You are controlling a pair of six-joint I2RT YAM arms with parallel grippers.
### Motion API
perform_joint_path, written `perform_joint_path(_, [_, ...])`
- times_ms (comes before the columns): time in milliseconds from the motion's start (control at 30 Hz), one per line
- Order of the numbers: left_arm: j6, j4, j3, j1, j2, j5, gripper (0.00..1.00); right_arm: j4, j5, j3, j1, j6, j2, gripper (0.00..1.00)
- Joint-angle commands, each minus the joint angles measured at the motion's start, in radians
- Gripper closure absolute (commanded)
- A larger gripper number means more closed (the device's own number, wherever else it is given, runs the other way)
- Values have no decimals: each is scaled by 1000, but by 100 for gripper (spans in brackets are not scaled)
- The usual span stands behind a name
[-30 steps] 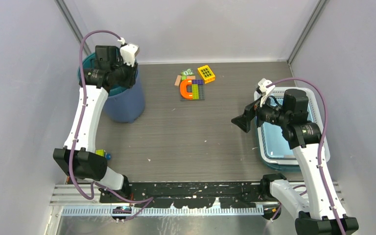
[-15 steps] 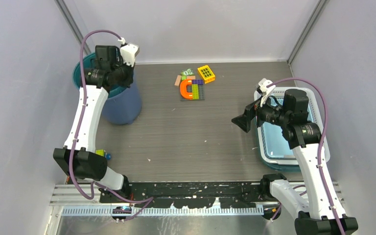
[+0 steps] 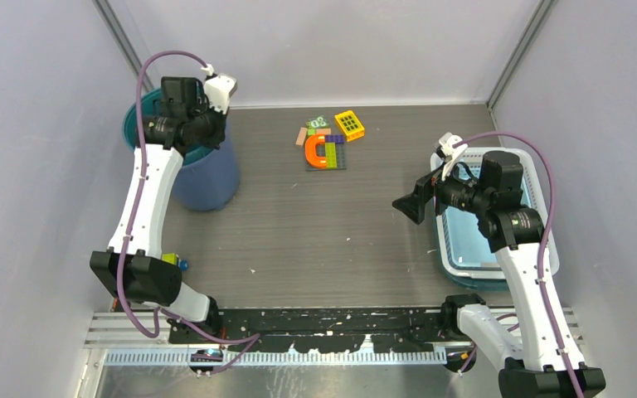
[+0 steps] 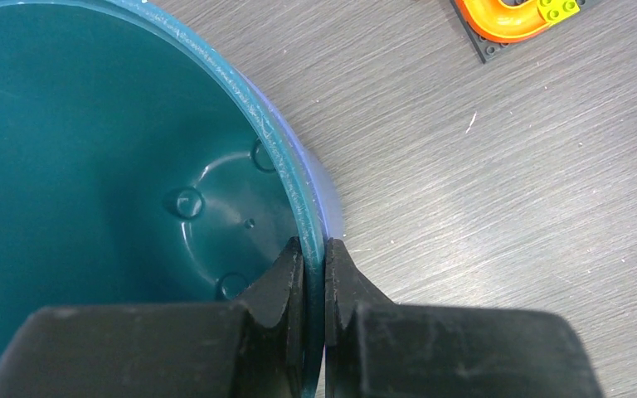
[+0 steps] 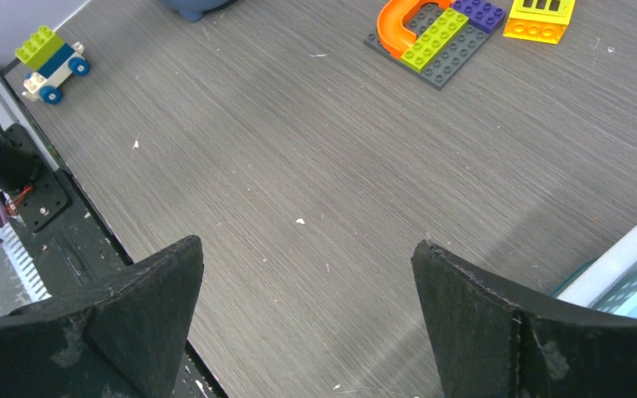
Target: Turn the large container upside down
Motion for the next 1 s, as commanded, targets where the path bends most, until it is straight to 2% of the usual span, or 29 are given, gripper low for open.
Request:
perform_joint_path(0, [68,92,72,-5,-73,-27,100,47,-15,-1,-7,7,-18,0])
perform_joint_path(967, [101,135,129,-33,-125,1,100,53,-20,-4,-10,11,-12,0])
